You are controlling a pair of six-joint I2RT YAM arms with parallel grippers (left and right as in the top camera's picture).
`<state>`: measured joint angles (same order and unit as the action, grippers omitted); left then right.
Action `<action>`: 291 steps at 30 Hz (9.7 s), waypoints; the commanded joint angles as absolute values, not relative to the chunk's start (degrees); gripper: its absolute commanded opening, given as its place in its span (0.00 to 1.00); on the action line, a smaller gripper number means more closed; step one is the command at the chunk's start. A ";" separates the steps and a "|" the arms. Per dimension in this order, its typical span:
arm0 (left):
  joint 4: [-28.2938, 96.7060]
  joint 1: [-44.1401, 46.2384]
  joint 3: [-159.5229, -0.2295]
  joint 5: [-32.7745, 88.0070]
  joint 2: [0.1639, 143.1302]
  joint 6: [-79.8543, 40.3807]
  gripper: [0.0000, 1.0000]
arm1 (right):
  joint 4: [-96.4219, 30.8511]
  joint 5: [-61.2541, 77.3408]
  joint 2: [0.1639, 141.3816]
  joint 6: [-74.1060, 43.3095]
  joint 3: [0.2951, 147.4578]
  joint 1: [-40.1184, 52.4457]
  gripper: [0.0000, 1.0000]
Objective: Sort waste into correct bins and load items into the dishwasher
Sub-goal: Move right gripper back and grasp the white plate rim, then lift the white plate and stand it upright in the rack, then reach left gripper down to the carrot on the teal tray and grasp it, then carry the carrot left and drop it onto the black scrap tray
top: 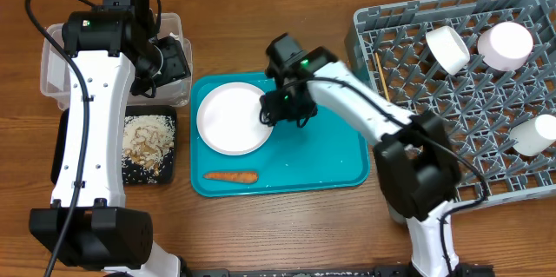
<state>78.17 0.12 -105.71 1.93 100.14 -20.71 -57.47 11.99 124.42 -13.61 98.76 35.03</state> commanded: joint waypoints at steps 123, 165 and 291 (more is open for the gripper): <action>81.06 25.98 -77.36 12.21 99.96 -65.67 1.00 | -83.50 12.88 100.64 -4.71 109.78 5.17 1.00; 49.67 24.75 -53.25 3.55 99.96 -70.26 0.69 | -84.58 13.17 100.62 -5.80 109.78 5.17 1.00; 54.00 -13.82 -86.94 7.09 90.74 -17.23 1.00 | -66.30 18.39 100.73 -3.75 109.78 5.63 1.00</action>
